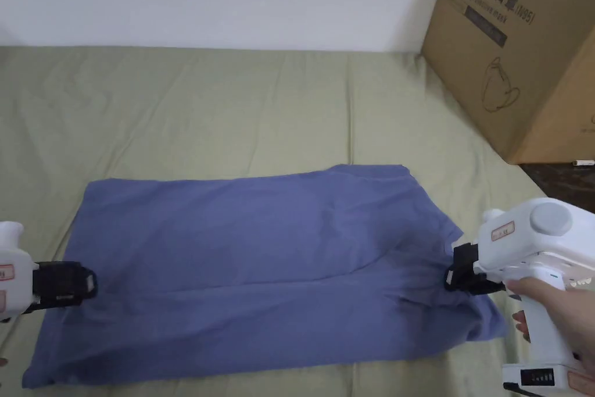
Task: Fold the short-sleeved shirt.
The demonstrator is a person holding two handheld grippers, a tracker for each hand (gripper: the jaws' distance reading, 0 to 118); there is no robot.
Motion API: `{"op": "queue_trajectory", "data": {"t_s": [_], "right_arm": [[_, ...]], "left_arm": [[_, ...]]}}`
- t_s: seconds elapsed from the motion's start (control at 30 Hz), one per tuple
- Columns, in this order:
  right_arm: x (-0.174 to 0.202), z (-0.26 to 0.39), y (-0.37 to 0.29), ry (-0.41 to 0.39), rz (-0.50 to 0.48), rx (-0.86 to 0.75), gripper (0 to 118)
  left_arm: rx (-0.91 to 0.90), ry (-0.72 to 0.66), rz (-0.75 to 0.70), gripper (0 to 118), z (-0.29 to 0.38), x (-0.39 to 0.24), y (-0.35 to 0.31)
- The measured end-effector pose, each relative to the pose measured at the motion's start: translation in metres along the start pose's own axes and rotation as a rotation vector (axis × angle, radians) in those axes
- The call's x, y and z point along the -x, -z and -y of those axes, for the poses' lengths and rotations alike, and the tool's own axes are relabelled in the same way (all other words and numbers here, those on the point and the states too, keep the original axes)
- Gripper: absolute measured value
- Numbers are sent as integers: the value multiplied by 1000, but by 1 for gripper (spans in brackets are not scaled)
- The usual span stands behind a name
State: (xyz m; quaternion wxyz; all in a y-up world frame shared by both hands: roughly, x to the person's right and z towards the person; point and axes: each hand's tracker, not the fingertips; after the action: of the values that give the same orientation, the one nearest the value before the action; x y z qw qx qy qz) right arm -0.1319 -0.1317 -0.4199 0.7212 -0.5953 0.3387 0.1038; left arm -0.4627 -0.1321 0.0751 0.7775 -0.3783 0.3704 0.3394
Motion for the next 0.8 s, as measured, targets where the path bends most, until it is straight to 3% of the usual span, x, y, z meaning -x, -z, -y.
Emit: {"op": "queue_trajectory", "data": {"t_s": [0.03, 0.1, 0.13, 0.33, 0.37, 0.4, 0.43, 0.47, 0.5, 0.6, 0.8], "right_arm": [[-2, 2, 0, 2, 0, -19, 39], [-3, 15, -9, 2, 11, -110, 106], [-3, 23, -14, 5, 2, -114, 115], [-6, 77, -67, -23, -77, -316, 115], [-6, 88, -75, -21, -102, -308, 113], [-4, 98, -81, -21, -126, -317, 103], [-1, 111, -89, -16, -134, -355, 84], [1, 121, -97, -18, -146, -396, 50], [2, 129, -102, -18, -160, -422, 0], [3, 144, -107, -4, -137, -435, 0], [-1, 148, -102, 37, -193, -402, 0]], "left_arm": [[1, -5, 6, 111, 4, 0, -1], [-21, -18, 32, 112, 14, -1, -11], [-24, -18, 38, 112, 16, -1, -15], [-121, 33, 71, 108, 58, -20, -73], [-130, 25, 86, 98, 65, -21, -84], [-159, 10, 102, 69, 72, -23, -94], [-193, -8, 113, 39, 79, -24, -106], [-211, -20, 118, 14, 85, -25, -115], [-212, -25, 107, 5, 89, -26, -121], [-209, -29, 86, 3, 86, -15, -123], [-97, -29, 14, 3, 79, -4, -87]]}}
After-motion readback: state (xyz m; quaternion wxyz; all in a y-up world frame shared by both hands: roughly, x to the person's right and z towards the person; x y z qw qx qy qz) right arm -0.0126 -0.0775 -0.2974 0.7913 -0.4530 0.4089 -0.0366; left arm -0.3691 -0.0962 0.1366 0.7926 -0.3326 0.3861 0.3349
